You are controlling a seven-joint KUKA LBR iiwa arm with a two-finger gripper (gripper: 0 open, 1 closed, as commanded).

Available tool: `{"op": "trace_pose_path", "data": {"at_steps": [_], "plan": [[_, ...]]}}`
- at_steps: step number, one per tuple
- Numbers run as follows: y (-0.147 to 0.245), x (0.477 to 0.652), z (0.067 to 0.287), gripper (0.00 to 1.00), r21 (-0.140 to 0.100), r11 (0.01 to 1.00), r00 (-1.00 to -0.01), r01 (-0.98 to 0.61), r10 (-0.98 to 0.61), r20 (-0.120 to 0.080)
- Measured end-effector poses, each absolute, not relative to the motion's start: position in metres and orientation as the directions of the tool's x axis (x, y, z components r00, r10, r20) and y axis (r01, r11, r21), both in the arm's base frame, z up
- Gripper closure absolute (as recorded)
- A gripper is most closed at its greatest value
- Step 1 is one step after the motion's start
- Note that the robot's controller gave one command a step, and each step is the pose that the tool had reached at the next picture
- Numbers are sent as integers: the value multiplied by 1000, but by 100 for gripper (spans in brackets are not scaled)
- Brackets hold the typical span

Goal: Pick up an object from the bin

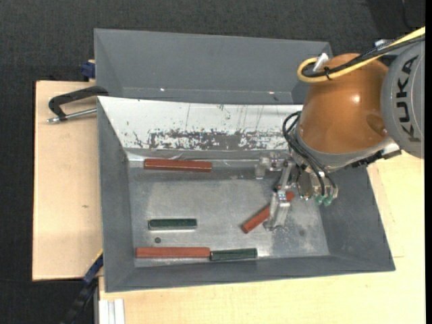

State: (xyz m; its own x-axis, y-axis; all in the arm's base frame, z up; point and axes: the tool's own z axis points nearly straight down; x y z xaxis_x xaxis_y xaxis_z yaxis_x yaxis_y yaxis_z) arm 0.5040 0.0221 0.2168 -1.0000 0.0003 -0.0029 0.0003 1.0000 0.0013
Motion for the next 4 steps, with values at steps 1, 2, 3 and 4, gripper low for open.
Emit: {"op": "trace_pose_path", "data": {"at_steps": [1,2,3,4], "plan": [[-21,524,182,0,0,957,-957,-290,-290,-6],[-52,524,161,0,1,946,-946,-325,-325,-1],[-53,531,157,0,-1,975,-975,-221,-221,-4],[-50,547,112,0,-3,820,-820,-572,-572,-5]]}}
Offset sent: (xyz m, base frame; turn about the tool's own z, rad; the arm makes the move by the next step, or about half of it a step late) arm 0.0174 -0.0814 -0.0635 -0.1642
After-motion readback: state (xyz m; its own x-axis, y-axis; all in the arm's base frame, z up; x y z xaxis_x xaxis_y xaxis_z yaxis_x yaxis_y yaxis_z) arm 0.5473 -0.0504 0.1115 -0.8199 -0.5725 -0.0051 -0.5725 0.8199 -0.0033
